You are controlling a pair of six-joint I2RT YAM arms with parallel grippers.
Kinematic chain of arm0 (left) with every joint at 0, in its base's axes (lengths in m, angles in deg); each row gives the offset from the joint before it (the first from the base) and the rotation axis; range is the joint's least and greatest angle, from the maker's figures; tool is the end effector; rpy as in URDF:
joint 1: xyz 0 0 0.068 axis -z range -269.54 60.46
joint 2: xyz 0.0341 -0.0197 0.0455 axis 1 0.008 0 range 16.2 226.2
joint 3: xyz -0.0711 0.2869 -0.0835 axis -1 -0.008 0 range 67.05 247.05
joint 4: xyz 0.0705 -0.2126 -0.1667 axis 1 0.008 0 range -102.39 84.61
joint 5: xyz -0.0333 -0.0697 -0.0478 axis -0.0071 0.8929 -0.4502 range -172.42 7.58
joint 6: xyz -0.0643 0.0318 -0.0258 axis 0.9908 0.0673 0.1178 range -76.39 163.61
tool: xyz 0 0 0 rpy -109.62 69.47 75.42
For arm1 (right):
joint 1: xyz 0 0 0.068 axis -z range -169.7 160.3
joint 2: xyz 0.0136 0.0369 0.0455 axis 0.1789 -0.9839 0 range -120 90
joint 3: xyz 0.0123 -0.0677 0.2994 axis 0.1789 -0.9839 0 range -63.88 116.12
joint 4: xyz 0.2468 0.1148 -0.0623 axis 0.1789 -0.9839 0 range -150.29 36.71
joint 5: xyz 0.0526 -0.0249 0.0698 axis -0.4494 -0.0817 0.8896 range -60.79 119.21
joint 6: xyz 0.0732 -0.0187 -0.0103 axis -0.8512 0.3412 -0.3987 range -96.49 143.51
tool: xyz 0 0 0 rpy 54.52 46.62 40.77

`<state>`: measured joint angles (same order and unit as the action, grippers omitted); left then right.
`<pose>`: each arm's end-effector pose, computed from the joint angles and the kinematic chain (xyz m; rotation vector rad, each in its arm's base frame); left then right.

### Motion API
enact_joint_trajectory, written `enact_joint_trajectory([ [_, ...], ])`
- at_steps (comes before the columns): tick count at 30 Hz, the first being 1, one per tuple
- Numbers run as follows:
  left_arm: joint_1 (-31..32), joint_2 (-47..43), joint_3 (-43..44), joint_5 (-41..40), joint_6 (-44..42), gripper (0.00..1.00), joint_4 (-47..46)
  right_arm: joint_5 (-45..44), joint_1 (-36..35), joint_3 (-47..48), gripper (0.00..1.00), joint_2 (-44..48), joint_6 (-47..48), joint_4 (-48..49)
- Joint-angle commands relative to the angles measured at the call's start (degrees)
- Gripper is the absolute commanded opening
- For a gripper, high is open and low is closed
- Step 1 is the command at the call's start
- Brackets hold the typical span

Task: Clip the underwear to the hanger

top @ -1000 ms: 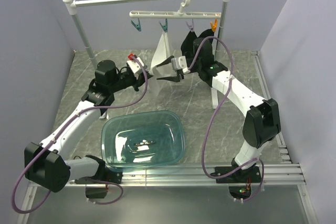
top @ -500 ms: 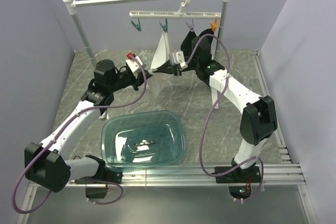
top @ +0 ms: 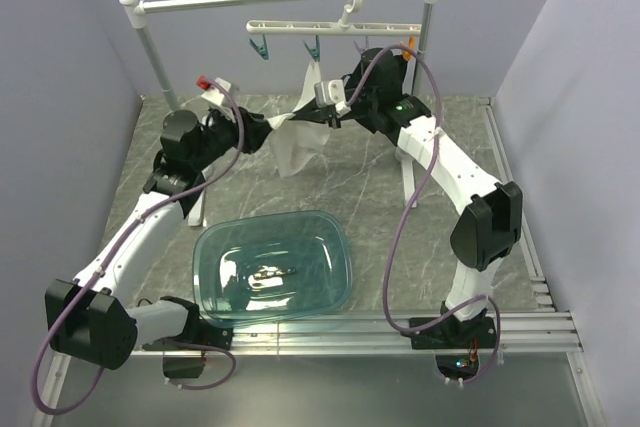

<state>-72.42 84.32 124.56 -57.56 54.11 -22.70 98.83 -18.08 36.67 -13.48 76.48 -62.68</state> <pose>0.2896 -0.1176 0.4010 0.4383 1.5613 -0.7152 0.3676 0.2674 0.4305 -1.5971 0.5839 0.7536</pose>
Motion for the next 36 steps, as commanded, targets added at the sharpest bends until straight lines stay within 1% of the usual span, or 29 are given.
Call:
enact_joint_trajectory([
  [1,-1.74,-0.18,3.65,-4.2,7.77,0.44,-2.7,-2.47,-1.06,4.38,0.0,-1.37,3.89,-8.18],
  [4,-2.97,0.79,5.41,-5.69,12.33,0.44,-1.83,-4.14,-1.67,7.71,0.0,-2.77,6.17,-13.62],
  [5,-3.84,1.4,5.67,-5.09,13.05,0.45,-2.26,-4.58,-1.85,8.6,0.0,-3.56,7.31,-16.51],
  [7,-4.29,2.28,6.38,-2.29,13.49,0.45,-4.1,-5.11,-2.2,10.36,0.0,-4.18,7.76,-19.16],
  [10,-4.38,2.9,6.73,0.61,13.15,0.44,-5.34,-5.03,-2.12,10.19,0.0,-4.27,6.45,-18.4],
  [11,-4.38,3.07,6.56,3.32,12.79,0.44,-5.6,-5.11,-2.2,10.02,0.0,-4.1,5.92,-18.04],
  [15,-4.64,1.58,4.36,5.89,9.81,0.46,-6.57,-5.02,-2.12,10.01,0.0,-4.18,4.07,-17.51],
  [16,-5.17,1.23,3.75,6.6,10.15,0.46,-6.74,-5.03,-2.03,10.01,0.0,-4.18,4.33,-17.68],
  [18,-6.66,1.14,4.44,10.27,10.76,0.48,-6.83,-5.11,-2.12,10.01,0.0,-4.27,4.25,-17.68],
  [20,-7.28,1.49,6.37,11.43,10.59,0.52,-6.66,-5.29,-2.12,10.36,0.0,-4.36,4.16,-18.03],
  [21,-7.28,1.75,7.16,11.61,10.24,0.57,-6.48,-5.38,-2.2,10.63,0.0,-4.45,4.16,-18.03],
  [22,-7.28,2.19,8.91,11.09,9.63,0.59,-5.52,-5.73,-2.2,11.15,0.0,-4.54,4.16,-18.47],
  [23,-7.28,2.46,9.89,10.21,9.8,0.64,-5.34,-5.99,-2.12,11.5,0.0,-4.88,4.16,-18.73],
  [24,-7.28,2.81,10.85,7.33,10.32,0.68,-4.9,-6.08,-2.2,11.77,0.0,-5.06,4.33,-18.91],
  [26,-7.28,4.91,15.06,4.42,13.22,0.78,-2.89,-6.43,-2.12,12.04,0.0,-4.89,4.25,-19.0],
  [29,-7.28,7.73,20.96,-1.29,16.3,0.82,-1.65,-7.13,-2.12,11.77,0.0,-4.45,4.77,-19.35],
  [30,-7.19,7.99,21.93,-4.18,16.74,0.82,-1.39,-7.31,-2.12,11.51,0.0,-4.27,4.77,-19.27],
  [31,-7.02,8.17,23.07,-9.25,18.48,0.83,-1.47,-7.57,-2.12,11.33,0.0,-4.1,4.6,-18.83],
  [32,-5.97,8.26,23.78,-11.65,18.94,0.87,-0.95,-7.92,-2.03,11.16,0.0,-3.84,4.42,-18.56],
  [33,-4.92,8.43,24.48,-13.68,18.77,0.88,-0.07,-8.1,-2.12,10.63,0.0,-3.75,4.34,-18.3],
  [34,-2.21,8.7,25.96,-17.62,16.94,0.89,0.8,-8.28,-2.03,10.37,0.0,-3.66,4.25,-17.6],
  [36,0.18,8.26,26.07,-19.84,15.0,0.9,1.78,-9.07,-2.12,9.58,0.0,-3.31,3.46,-16.37],
])
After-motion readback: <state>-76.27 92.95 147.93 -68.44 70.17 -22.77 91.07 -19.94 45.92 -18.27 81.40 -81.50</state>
